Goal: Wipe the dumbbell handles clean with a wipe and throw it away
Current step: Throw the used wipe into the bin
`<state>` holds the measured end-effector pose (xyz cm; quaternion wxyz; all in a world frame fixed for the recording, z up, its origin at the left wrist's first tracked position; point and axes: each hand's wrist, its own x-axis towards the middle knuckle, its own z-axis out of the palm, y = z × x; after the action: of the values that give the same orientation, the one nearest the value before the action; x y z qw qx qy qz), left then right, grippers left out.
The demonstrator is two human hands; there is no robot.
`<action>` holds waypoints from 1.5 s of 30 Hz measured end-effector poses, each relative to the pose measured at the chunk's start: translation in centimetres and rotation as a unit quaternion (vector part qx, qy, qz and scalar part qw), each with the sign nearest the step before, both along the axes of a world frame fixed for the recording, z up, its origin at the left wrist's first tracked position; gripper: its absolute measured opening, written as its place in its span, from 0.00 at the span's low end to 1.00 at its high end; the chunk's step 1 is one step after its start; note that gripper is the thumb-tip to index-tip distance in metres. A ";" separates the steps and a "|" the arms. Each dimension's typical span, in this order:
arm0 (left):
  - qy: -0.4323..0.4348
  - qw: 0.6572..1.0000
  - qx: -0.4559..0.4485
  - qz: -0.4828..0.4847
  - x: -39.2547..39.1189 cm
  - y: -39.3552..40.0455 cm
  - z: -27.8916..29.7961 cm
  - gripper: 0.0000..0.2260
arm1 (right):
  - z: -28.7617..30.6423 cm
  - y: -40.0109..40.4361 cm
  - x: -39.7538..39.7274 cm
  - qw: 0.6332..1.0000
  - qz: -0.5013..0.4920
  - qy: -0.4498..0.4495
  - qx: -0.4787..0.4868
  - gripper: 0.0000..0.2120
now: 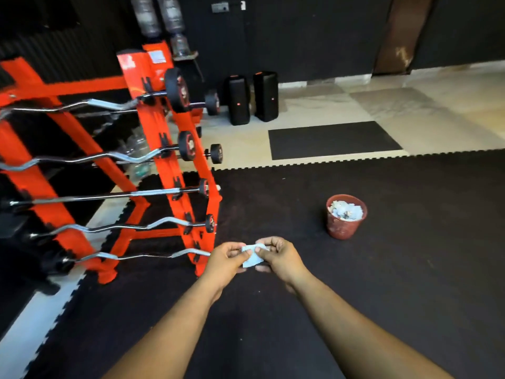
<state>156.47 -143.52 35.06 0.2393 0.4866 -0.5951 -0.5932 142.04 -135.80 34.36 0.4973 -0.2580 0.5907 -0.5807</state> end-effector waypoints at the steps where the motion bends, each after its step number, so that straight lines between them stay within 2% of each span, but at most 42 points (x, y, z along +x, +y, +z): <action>1: -0.005 1.000 0.009 -0.008 -2.3 0.2 -0.4 0.08 | -0.4 0.4 -2.3 1.000 -0.014 0.002 0.004 0.08; 7: -0.034 0.998 0.015 -0.046 -11.8 0.4 -1.5 0.06 | -1.9 2.3 -11.5 0.997 -0.070 0.025 0.033 0.07; 13: -0.027 0.991 0.056 -0.117 -20.2 -0.7 -3.2 0.09 | -3.6 3.0 -18.7 0.991 -0.127 0.007 0.049 0.08; 22: -0.044 0.979 0.077 -0.186 -33.9 -8.2 -7.6 0.04 | -5.9 -2.2 -30.1 0.976 -0.198 0.003 0.088 0.07; 28: -0.059 0.967 0.092 -0.229 -41.6 -13.9 -8.3 0.04 | -6.0 -6.4 -36.7 0.969 -0.211 0.023 0.130 0.08; 35: -0.076 0.960 0.092 -0.253 -49.3 -18.8 -9.1 0.02 | -7.3 -10.4 -43.7 0.960 -0.239 0.001 0.147 0.08; 45: -0.124 0.960 0.079 -0.236 -61.9 -23.0 -10.7 0.05 | -9.6 -15.0 -57.3 0.968 -0.209 -0.017 0.139 0.08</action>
<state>94.60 -166.54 24.33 -0.0228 0.4192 -0.6696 -0.6127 84.76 -150.78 24.78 0.4053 -0.0472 0.6981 -0.5884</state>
